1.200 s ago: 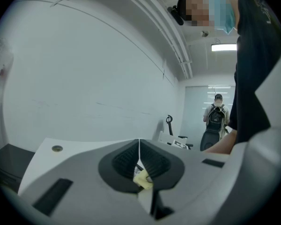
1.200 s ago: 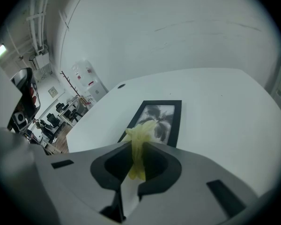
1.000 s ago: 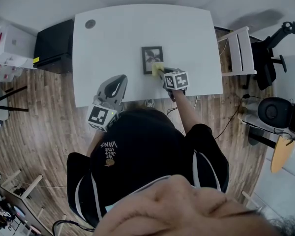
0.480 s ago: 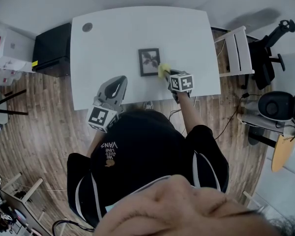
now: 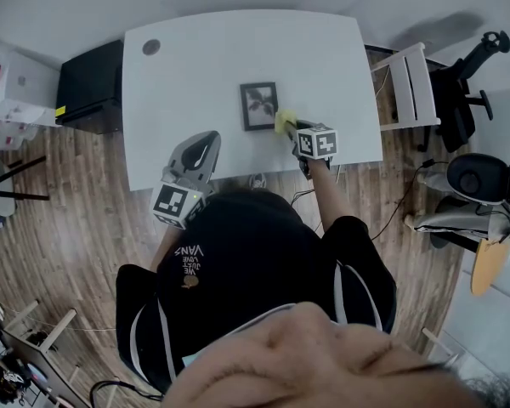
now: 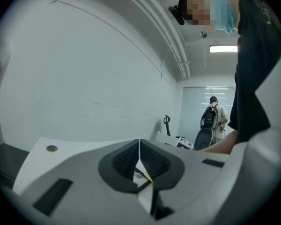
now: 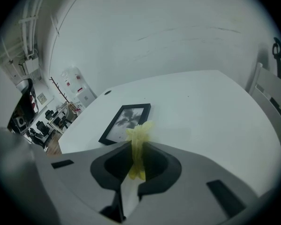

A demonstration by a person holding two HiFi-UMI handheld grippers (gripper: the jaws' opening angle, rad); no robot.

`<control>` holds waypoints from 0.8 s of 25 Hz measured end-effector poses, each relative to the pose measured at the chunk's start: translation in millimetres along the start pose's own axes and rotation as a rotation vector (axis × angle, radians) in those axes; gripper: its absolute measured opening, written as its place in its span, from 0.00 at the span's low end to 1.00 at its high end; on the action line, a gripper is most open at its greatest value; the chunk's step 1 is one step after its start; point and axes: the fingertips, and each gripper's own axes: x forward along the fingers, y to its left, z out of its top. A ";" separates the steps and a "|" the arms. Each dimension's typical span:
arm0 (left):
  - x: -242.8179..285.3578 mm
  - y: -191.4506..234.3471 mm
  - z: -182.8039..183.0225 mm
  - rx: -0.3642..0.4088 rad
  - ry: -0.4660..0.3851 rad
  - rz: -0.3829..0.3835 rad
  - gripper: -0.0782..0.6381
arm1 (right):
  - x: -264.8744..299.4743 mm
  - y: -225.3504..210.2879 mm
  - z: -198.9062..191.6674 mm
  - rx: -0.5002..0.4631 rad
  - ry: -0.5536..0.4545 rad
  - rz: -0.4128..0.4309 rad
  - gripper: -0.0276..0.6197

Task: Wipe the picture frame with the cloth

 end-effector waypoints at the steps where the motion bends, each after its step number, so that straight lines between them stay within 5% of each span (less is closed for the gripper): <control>1: -0.3 0.3 0.0 -0.002 0.000 -0.003 0.13 | -0.1 1.6 1.3 0.001 -0.005 0.001 0.11; 12: -3.2 2.3 1.1 0.003 0.001 -0.038 0.13 | -11.0 21.8 35.7 -0.027 -0.122 0.004 0.11; 20: -1.1 5.0 3.1 0.006 0.002 -0.077 0.13 | -36.3 46.8 77.3 -0.077 -0.307 0.003 0.11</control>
